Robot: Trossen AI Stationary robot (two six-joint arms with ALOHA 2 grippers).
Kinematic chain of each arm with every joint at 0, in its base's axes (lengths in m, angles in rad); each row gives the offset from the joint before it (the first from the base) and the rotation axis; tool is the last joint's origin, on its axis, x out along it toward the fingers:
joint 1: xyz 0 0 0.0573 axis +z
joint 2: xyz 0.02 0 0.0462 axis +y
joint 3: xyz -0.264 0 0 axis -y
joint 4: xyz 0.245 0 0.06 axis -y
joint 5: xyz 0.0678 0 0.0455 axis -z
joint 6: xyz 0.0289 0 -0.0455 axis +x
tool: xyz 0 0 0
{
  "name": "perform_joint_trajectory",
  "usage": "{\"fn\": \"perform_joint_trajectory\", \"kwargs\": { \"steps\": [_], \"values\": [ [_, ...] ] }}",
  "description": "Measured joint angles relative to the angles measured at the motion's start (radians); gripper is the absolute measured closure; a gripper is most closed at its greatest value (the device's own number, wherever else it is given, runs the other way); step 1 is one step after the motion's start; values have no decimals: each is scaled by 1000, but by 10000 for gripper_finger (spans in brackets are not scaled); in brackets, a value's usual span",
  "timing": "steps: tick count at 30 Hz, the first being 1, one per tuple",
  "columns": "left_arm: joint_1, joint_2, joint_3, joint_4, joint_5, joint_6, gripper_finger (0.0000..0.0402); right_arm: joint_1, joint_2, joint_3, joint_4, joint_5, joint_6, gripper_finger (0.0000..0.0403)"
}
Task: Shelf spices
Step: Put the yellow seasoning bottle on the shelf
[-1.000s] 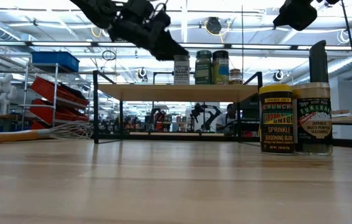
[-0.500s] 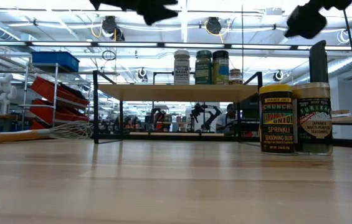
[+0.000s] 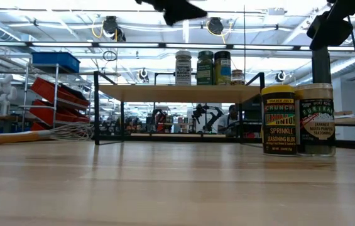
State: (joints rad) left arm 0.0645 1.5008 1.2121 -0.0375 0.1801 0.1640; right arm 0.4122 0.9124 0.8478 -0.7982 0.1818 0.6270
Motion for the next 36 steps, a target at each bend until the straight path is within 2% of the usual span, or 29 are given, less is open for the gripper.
{"fn": "perform_joint_trajectory", "kwargs": {
  "steps": [3, 14, 24, 29, 36],
  "values": [
    [-23, 65, 0, 15, -34, -29, 102, 2, 0, 0, -4, 0, 0, 127],
    [-64, 261, 0, 170, -41, -105, 102, 2, 1, 0, -54, 5, -28, 127],
    [-93, 310, 0, 184, -148, -84, 102, 2, 1, 0, -53, 2, -70, 127],
    [-93, 317, 0, 205, -117, -54, 101, 2, 1, 0, -53, 2, -70, 127],
    [-122, 391, 1, 351, -101, -54, 76, 2, 1, 0, -52, 2, -70, 127]
  ]
}}
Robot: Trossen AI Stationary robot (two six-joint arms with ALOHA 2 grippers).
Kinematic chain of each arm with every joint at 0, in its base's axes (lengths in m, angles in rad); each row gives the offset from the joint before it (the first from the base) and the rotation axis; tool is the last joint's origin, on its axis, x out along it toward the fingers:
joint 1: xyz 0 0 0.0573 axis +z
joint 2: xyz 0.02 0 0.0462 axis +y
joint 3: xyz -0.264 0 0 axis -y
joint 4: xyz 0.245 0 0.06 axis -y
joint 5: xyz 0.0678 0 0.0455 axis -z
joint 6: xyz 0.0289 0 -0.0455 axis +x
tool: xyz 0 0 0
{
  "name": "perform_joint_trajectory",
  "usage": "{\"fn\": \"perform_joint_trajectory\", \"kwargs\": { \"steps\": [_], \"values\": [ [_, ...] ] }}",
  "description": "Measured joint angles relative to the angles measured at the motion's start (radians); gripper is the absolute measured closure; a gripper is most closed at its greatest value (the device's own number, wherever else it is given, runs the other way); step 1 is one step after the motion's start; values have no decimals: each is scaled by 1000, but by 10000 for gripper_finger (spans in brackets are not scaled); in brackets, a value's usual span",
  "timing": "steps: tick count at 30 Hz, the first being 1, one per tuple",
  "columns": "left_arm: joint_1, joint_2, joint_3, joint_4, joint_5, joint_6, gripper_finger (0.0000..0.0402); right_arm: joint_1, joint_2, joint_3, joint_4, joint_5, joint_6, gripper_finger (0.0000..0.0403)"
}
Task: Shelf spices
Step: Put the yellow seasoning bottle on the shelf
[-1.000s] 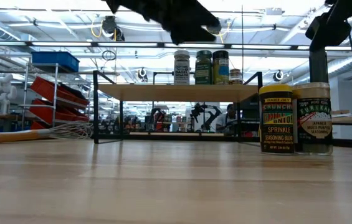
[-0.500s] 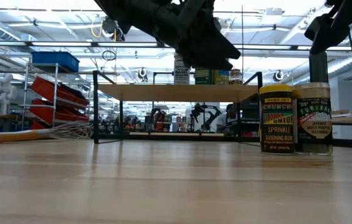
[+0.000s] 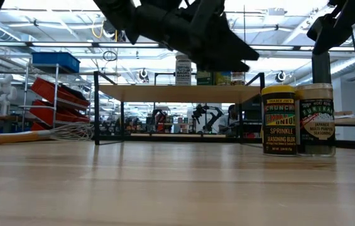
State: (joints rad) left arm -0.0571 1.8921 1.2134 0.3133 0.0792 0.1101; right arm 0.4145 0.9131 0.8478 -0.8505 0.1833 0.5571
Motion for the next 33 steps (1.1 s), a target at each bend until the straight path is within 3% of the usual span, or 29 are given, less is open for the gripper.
{"fn": "perform_joint_trajectory", "kwargs": {
  "steps": [5, 13, 33],
  "values": [
    [-25, 76, 53, 48, -11, 0, 70, 0, 0, 0, 0, 0, 3, 127],
    [-43, 198, 167, 61, -141, 0, 69, 0, 0, 0, 0, -2, 3, 127],
    [2, 216, 192, -26, -103, -52, 69, 0, 0, 0, -7, -2, -23, 127]
  ]
}}
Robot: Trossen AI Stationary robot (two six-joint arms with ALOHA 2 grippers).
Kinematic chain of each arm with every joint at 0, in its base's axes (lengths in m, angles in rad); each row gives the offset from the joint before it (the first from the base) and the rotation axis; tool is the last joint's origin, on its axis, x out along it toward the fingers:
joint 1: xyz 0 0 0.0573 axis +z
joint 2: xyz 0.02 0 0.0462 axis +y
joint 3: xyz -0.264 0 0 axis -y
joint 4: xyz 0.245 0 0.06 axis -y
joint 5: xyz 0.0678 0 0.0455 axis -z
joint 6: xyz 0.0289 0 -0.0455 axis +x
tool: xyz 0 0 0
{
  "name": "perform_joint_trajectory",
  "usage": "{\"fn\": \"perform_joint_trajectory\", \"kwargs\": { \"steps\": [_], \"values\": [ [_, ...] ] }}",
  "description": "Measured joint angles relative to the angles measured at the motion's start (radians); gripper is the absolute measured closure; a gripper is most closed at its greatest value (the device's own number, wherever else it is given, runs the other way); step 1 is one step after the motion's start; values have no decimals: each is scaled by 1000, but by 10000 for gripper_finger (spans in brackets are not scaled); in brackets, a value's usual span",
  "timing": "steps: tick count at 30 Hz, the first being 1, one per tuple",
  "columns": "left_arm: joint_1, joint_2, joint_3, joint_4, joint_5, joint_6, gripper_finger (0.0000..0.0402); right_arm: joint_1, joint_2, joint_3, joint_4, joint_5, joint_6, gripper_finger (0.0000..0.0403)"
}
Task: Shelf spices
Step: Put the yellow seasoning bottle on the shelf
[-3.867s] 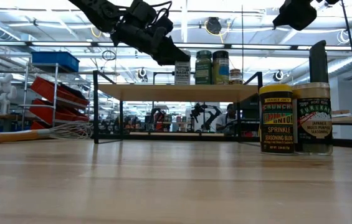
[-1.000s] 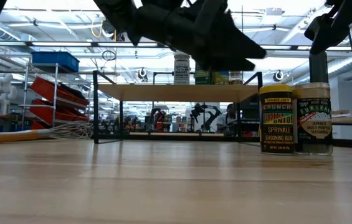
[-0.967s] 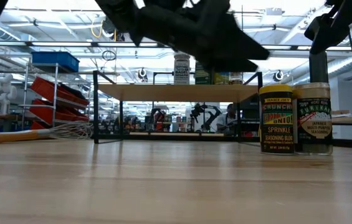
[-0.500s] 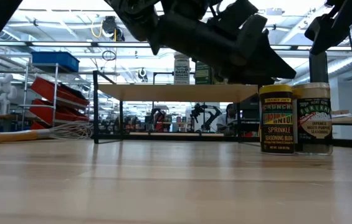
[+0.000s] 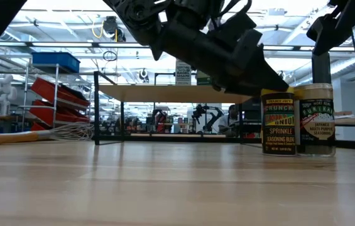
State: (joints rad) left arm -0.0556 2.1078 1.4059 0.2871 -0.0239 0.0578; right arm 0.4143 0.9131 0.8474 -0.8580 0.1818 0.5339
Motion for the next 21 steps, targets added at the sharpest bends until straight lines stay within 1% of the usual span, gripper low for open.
{"fn": "perform_joint_trajectory", "kwargs": {
  "steps": [2, 7, 17, 21],
  "values": [
    [2, 0, 0, -4, 29, -1, 69, 0, 0, 0, 0, 0, -1, 127],
    [3, 0, -1, -6, 30, 0, 71, 0, 0, 0, 1, 0, -3, 127],
    [10, 0, -1, 18, 66, 1, 101, 0, 0, 0, 24, 1, -3, 127],
    [10, 0, -1, 19, 76, 1, 105, 0, 0, 0, 23, 1, -4, 127]
  ]
}}
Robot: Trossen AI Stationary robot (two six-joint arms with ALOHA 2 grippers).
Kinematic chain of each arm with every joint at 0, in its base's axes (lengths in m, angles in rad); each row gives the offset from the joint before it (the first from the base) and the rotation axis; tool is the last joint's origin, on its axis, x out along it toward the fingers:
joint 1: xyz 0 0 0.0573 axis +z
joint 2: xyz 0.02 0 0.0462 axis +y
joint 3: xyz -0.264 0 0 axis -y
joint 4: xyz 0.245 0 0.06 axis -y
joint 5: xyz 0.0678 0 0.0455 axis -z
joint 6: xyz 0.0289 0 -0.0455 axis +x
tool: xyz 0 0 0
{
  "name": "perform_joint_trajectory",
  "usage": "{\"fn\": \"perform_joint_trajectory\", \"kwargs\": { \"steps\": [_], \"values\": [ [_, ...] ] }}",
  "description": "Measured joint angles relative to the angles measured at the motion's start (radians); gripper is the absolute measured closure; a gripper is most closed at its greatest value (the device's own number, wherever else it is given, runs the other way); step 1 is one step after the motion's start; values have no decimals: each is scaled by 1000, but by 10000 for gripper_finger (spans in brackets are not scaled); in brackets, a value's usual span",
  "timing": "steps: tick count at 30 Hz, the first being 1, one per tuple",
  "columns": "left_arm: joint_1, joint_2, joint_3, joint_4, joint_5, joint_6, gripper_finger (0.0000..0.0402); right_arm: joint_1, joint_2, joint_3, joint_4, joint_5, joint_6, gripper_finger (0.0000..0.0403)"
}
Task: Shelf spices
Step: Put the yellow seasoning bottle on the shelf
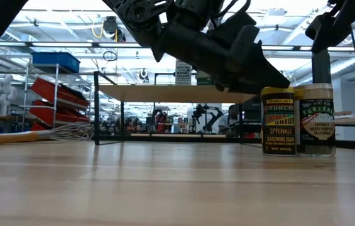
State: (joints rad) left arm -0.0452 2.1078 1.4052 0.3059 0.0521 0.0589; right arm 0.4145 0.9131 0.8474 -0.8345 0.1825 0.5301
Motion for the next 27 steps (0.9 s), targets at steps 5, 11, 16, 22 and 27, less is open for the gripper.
{"fn": "perform_joint_trajectory", "kwargs": {
  "steps": [5, 11, 16, 22, 27],
  "values": [
    [0, 0, 0, 1, 0, 0, 105, 0, 0, 0, 0, 0, 0, 127],
    [4, 21, -1, 12, 9, 1, 105, 0, 0, 0, 0, 1, -19, 127],
    [6, 40, 7, 24, 16, 0, 105, -1, 0, 0, 3, 1, -21, 127],
    [6, 42, 10, 71, 18, 1, 105, -1, 0, 0, 8, 1, -18, 127],
    [6, 42, 10, 70, 18, 0, 115, -1, 0, 0, 8, 1, -18, 127]
  ]
}}
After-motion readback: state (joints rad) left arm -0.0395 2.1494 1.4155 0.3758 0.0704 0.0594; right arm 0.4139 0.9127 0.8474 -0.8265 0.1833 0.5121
